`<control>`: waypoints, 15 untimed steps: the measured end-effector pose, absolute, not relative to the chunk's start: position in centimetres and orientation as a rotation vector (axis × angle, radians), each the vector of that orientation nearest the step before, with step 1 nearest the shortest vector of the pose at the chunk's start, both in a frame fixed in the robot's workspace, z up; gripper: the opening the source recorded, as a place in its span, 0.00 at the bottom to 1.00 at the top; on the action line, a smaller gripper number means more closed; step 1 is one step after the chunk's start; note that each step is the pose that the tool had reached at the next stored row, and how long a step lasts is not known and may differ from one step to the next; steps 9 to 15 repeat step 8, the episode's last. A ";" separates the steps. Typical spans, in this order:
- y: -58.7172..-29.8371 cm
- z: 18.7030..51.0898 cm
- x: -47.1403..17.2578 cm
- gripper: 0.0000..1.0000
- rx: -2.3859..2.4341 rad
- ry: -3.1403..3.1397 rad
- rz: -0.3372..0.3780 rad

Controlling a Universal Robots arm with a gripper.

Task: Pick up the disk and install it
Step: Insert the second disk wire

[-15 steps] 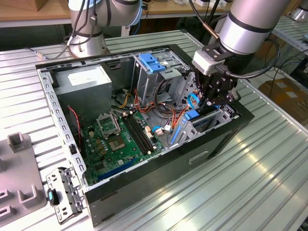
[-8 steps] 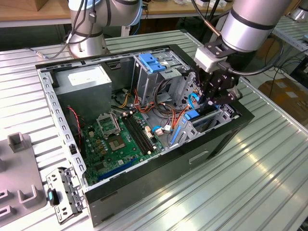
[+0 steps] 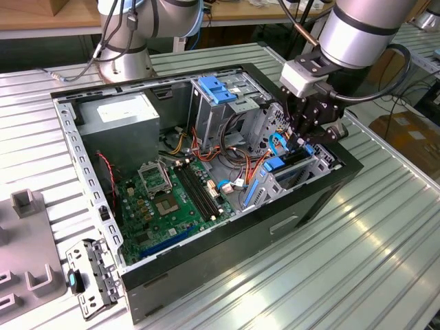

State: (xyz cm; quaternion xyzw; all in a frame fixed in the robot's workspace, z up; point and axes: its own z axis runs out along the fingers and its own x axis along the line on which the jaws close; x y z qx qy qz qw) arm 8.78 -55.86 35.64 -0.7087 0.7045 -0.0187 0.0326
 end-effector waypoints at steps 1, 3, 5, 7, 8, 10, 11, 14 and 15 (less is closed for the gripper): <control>-55.9 35.6 8.8 0.11 -2.182 2.168 -0.057; -55.9 35.6 8.8 0.11 -2.181 2.168 -0.057; -55.9 35.6 8.8 0.11 -2.182 2.168 -0.058; -55.9 35.7 8.8 0.11 -2.182 2.168 -0.057; -55.9 35.7 8.8 0.11 -2.181 2.168 -0.057; -55.9 35.7 8.8 0.11 -2.181 2.168 -0.057; -55.9 35.7 8.8 0.11 -2.181 2.168 -0.057; -55.9 35.7 8.8 0.11 -2.181 2.168 -0.057; -55.9 35.7 8.8 0.11 -2.181 2.168 -0.057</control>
